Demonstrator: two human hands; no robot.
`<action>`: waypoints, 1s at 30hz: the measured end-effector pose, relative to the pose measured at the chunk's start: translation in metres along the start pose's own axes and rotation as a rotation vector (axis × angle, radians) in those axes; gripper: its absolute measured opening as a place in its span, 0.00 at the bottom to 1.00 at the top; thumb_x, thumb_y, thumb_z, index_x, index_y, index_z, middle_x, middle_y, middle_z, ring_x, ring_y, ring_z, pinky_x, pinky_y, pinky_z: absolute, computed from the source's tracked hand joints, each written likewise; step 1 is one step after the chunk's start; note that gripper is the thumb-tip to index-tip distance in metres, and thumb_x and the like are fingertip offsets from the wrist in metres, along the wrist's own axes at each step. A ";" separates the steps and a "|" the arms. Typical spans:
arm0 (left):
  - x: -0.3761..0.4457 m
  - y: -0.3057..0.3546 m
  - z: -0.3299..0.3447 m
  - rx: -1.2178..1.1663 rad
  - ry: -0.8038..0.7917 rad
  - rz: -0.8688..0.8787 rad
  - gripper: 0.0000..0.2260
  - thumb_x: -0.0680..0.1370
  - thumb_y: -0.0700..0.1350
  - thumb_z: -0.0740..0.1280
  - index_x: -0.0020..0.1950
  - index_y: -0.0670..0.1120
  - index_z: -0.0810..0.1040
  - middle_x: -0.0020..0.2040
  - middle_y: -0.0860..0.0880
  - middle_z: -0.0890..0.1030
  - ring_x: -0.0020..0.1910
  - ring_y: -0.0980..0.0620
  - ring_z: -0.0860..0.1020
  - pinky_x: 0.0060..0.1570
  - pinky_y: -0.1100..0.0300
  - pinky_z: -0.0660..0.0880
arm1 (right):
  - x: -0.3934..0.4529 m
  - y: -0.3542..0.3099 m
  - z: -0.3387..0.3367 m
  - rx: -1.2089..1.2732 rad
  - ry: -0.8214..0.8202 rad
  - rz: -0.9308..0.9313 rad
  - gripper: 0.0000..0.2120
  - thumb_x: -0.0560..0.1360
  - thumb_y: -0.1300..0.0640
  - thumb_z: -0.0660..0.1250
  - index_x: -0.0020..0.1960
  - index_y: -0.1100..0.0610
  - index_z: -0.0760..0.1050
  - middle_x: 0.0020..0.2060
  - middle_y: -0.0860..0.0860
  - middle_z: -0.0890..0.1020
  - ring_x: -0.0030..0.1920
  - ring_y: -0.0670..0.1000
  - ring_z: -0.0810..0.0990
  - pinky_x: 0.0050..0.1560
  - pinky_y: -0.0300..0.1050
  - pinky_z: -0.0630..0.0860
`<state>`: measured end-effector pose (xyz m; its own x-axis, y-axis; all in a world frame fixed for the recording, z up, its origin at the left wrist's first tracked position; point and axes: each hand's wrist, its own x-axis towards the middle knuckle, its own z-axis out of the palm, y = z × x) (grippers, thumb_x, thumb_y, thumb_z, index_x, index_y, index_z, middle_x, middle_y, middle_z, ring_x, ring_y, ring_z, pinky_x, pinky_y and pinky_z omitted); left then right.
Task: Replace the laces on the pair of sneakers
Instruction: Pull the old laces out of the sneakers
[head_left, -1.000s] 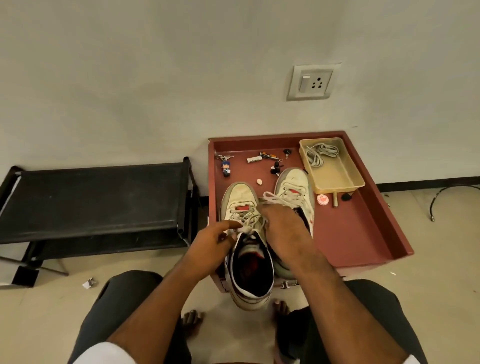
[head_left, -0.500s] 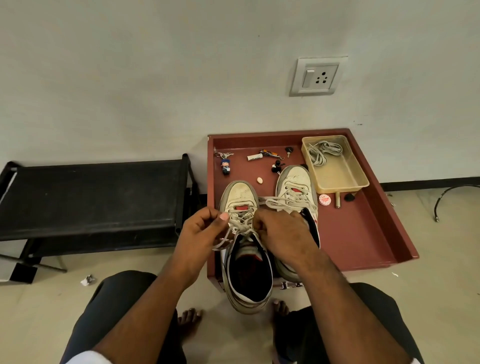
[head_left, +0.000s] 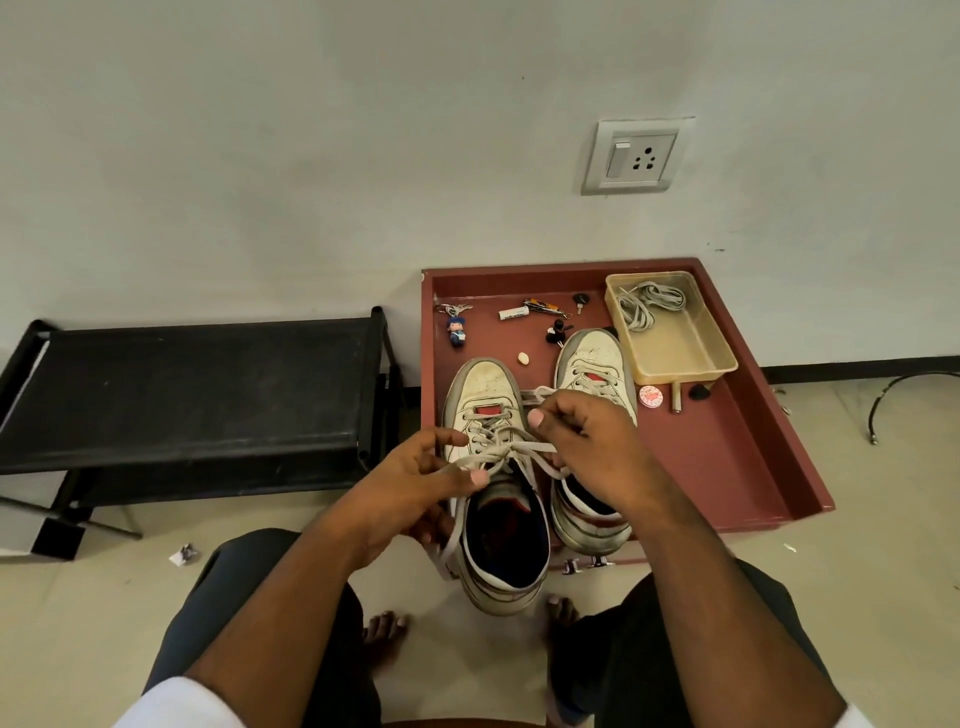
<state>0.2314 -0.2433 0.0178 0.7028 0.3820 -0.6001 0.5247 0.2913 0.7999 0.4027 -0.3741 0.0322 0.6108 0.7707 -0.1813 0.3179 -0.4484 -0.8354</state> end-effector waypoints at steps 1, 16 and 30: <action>0.001 -0.002 -0.002 0.040 -0.028 0.009 0.28 0.69 0.43 0.78 0.65 0.58 0.72 0.58 0.43 0.79 0.45 0.45 0.83 0.37 0.53 0.80 | 0.000 0.000 0.000 0.022 -0.002 -0.002 0.05 0.78 0.55 0.67 0.45 0.50 0.80 0.35 0.45 0.81 0.38 0.46 0.82 0.36 0.37 0.75; -0.006 0.005 -0.012 -0.086 0.276 0.302 0.16 0.71 0.39 0.72 0.58 0.47 0.81 0.48 0.48 0.86 0.49 0.52 0.83 0.48 0.58 0.80 | -0.001 0.009 -0.009 0.030 0.081 0.036 0.06 0.79 0.55 0.67 0.48 0.49 0.82 0.38 0.45 0.82 0.37 0.48 0.78 0.40 0.42 0.76; -0.010 0.007 -0.011 -0.119 0.412 0.519 0.12 0.76 0.34 0.68 0.56 0.45 0.83 0.51 0.50 0.86 0.54 0.54 0.83 0.53 0.63 0.79 | 0.023 -0.008 0.014 -0.673 -0.138 -0.138 0.07 0.76 0.53 0.68 0.53 0.47 0.82 0.51 0.46 0.83 0.51 0.50 0.80 0.50 0.45 0.77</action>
<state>0.2234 -0.2355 0.0295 0.5967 0.7949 -0.1096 0.0955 0.0653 0.9933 0.4037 -0.3467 0.0272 0.4491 0.8713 -0.1980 0.7933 -0.4908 -0.3604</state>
